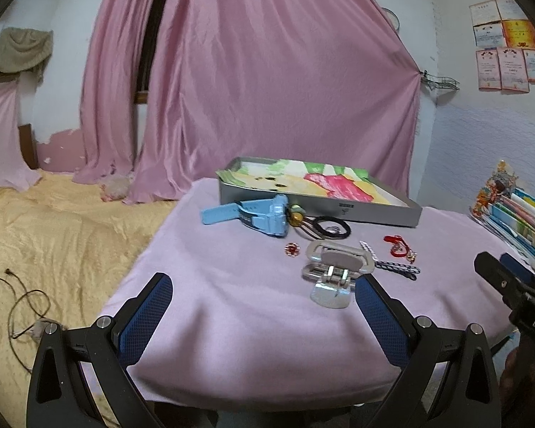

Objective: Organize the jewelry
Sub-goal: 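Grasp the beige claw clip with the left tool while the right tool grasps the black spiral hair tie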

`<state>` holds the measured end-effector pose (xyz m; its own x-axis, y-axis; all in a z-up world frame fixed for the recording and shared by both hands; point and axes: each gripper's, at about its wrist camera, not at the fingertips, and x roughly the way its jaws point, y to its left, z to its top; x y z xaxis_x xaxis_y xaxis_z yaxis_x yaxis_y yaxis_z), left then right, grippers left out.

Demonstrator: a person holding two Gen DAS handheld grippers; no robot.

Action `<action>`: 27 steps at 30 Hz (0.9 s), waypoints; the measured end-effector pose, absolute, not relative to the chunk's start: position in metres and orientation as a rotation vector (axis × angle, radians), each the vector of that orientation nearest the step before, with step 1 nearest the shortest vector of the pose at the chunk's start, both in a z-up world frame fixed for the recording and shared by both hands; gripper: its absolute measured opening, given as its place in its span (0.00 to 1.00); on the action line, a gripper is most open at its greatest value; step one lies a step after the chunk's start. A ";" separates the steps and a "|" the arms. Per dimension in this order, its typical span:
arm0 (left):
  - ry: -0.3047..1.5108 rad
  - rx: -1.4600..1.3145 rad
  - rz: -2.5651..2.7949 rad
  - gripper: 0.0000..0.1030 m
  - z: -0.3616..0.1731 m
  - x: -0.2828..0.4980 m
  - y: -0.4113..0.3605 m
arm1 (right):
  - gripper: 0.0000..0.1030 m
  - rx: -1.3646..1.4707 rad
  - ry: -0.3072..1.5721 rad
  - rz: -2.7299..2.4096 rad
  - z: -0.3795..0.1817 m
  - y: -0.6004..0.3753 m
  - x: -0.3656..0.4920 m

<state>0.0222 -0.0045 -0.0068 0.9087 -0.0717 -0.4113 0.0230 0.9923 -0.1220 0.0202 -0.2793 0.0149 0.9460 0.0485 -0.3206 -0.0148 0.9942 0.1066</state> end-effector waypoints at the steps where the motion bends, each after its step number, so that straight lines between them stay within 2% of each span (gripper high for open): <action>1: 0.438 -0.123 -0.061 1.00 -0.007 0.026 -0.004 | 0.99 0.109 0.330 0.039 0.016 -0.282 0.023; 12: 0.528 -0.112 -0.175 1.00 -0.008 0.062 -0.024 | 0.96 0.094 0.422 0.164 0.026 -0.297 0.065; 19: 0.590 -0.057 -0.226 0.93 -0.007 0.081 -0.041 | 0.59 0.114 0.551 0.206 0.013 -0.293 0.095; 22: 0.616 -0.045 -0.239 0.90 -0.007 0.088 -0.044 | 0.54 0.119 0.620 0.234 0.005 -0.290 0.106; 25: 0.646 -0.036 -0.246 0.83 -0.008 0.097 -0.046 | 0.44 0.093 0.656 0.255 0.000 -0.282 0.112; 27: 0.656 -0.040 -0.255 0.83 -0.009 0.102 -0.046 | 0.43 0.082 0.679 0.269 -0.003 -0.276 0.116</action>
<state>0.1015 -0.0463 -0.0092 0.7624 -0.2467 -0.5982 0.2214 0.9681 -0.1171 0.1160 -0.2762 -0.0033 0.7449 0.2721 -0.6091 -0.2188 0.9622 0.1623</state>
